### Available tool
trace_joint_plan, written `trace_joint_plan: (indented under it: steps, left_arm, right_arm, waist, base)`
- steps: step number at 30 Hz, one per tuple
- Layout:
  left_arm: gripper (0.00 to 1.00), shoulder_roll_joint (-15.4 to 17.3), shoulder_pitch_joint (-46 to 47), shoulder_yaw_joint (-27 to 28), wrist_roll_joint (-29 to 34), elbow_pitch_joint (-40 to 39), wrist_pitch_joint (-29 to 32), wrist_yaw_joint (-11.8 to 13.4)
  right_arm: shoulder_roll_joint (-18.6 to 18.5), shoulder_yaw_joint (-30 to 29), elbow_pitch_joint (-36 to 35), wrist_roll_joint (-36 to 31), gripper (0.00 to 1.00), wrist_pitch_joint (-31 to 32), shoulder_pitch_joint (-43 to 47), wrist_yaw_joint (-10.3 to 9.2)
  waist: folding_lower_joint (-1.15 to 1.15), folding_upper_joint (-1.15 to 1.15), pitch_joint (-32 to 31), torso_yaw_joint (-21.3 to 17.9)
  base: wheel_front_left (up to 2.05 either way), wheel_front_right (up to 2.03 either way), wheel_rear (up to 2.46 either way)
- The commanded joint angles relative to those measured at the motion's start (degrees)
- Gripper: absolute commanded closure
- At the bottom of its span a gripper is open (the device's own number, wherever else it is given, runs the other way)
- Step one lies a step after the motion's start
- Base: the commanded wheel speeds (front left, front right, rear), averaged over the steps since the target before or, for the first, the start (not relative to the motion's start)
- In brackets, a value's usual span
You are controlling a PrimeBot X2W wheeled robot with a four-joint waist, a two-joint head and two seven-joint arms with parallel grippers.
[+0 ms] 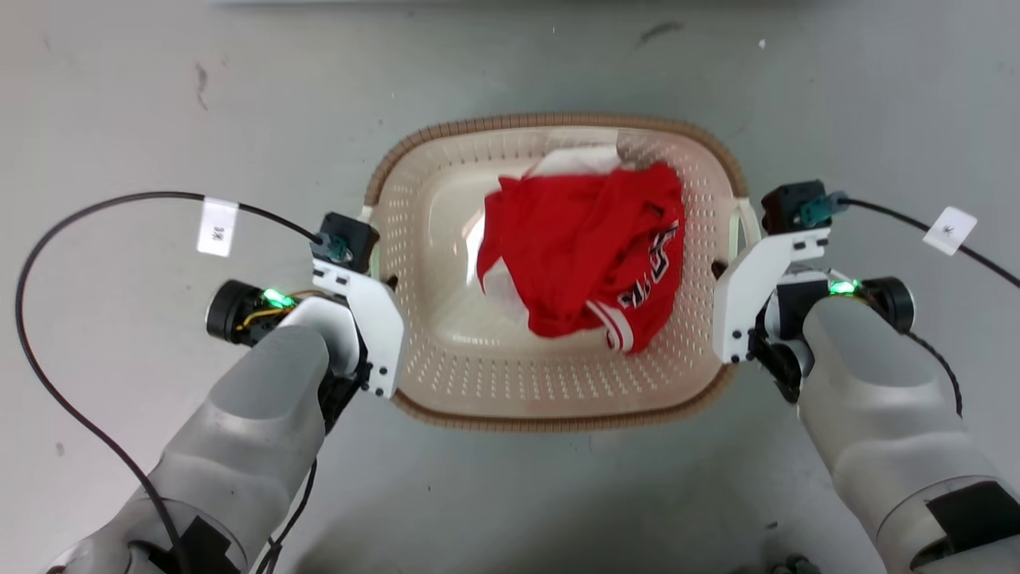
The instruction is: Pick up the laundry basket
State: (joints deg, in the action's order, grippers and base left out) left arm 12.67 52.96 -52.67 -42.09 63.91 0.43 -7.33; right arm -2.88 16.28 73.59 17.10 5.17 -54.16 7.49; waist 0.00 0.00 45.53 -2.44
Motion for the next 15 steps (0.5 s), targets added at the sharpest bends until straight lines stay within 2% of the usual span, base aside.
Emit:
trace_joint_plan:
  steps: [1,8,15]
  left_arm:
    - [1.0,0.01,-0.81,-0.8,-0.15,-0.47,0.47,-0.24]
    - [1.0,0.99,-2.28,-5.89,-5.99,-4.06,7.51,-0.25]
    - [1.0,2.93,-3.7,-10.73,-11.54,-7.92,15.82,-0.31]
  right_arm:
    - [0.0,0.32,-0.06,-0.49,1.0,0.27,0.39,0.0]
    - [0.03,0.91,0.21,-4.47,1.0,10.37,2.12,0.01]
    - [0.01,1.66,0.22,-4.11,1.0,18.65,3.32,0.0]
  waist:
    - [0.0,0.0,-2.1,0.04]
    - [0.0,0.0,-11.11,0.86]
    - [0.0,0.0,-19.39,1.7]
  base:
    - [0.0,0.0,0.0]
    - [0.0,0.0,0.0]
    - [0.0,0.0,0.0]
